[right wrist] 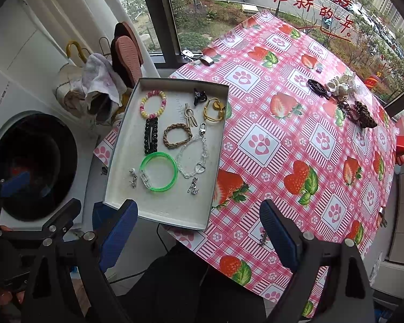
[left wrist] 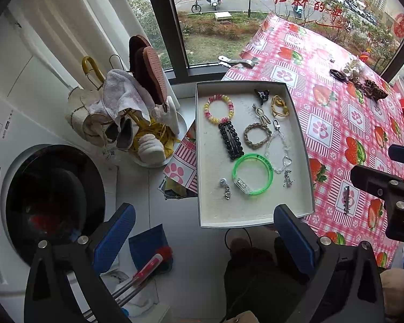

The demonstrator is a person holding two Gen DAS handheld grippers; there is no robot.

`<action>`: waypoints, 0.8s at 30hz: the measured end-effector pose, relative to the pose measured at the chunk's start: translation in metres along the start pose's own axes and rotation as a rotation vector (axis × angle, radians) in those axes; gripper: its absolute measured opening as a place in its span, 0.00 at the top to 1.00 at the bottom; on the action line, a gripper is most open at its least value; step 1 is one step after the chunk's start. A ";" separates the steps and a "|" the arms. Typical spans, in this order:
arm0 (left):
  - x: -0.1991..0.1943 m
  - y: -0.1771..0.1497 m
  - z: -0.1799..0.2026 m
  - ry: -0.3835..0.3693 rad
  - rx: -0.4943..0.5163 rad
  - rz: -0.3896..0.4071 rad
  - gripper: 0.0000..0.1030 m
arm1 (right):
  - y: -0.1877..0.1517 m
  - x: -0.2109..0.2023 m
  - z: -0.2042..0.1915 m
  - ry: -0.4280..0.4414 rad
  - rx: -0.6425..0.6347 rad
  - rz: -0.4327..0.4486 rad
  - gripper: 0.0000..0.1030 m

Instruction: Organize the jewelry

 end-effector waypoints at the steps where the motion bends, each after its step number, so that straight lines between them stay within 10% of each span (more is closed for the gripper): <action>1: 0.000 0.000 0.000 0.000 0.001 0.000 0.00 | 0.000 0.000 0.000 0.000 0.000 -0.001 0.09; 24: 0.000 -0.002 0.001 0.005 0.005 0.000 0.00 | -0.001 -0.002 0.000 0.000 0.002 0.002 0.09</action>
Point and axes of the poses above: each gripper's, at about its wrist camera, not at the fingertips, and x roughly the way its jaws point, z to its right, y to its top, the point moved 4 cm from there along x, roughly the way its jaws point, and after that the axes turned 7 degrees about -y, right-handed, at the moved point
